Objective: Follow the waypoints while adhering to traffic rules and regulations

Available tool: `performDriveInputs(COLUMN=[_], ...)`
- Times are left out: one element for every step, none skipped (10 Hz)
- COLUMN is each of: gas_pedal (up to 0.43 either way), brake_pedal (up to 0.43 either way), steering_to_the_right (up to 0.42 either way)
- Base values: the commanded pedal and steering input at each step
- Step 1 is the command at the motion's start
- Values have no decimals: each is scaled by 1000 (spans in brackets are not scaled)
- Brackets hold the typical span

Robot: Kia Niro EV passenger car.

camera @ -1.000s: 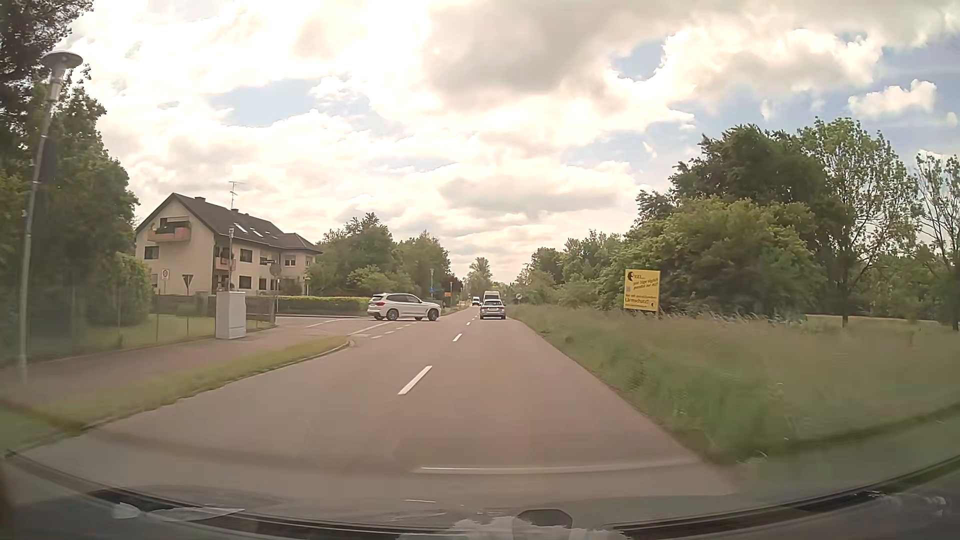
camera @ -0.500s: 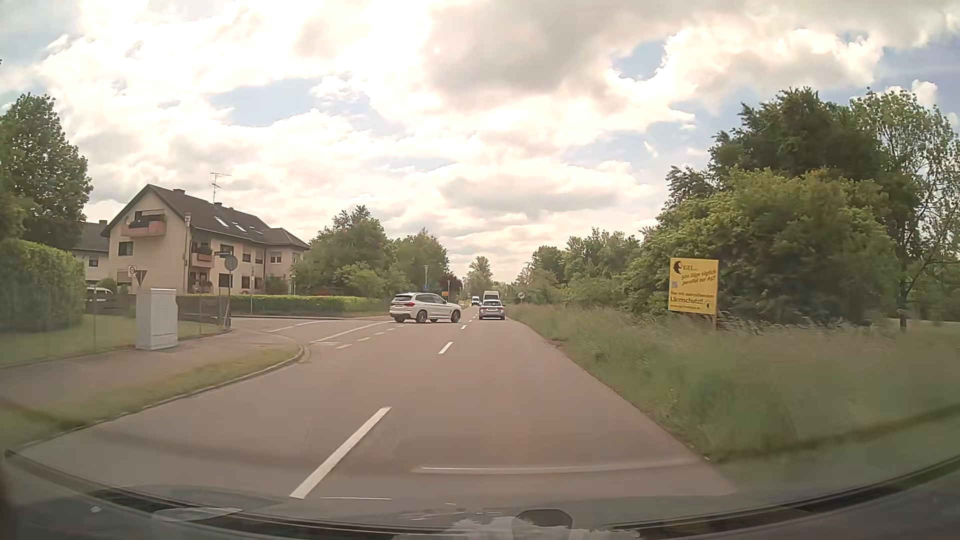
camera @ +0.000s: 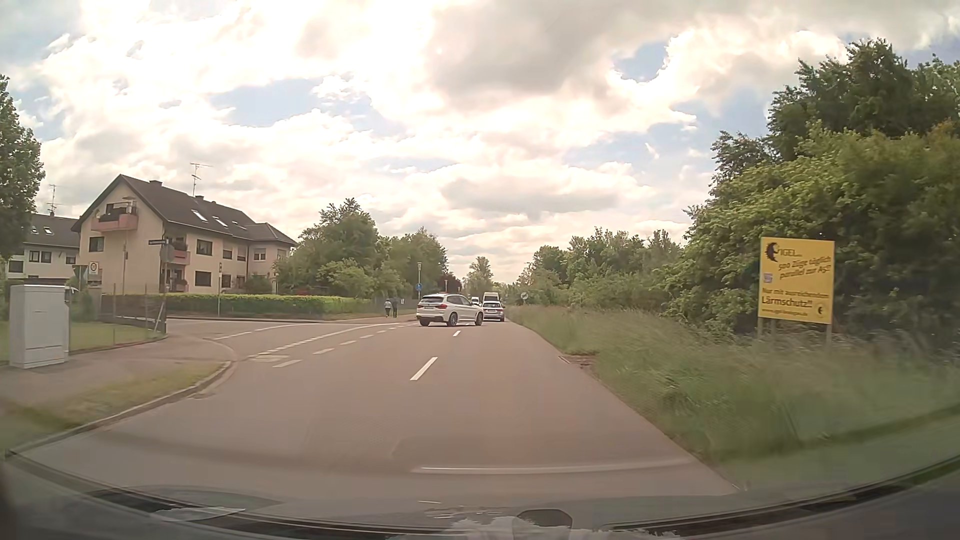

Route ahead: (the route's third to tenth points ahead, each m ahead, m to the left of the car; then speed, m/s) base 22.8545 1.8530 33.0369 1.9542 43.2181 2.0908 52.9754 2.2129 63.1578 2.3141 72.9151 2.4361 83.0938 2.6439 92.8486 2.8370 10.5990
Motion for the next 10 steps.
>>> performDriveInputs(gas_pedal=[79,79,79,79,79,79,79,79,79,79], brake_pedal=[0,0,0,0,0,0,0,0,0,0], steering_to_the_right=[0,0,0,0,0,0,0,0,0,0])
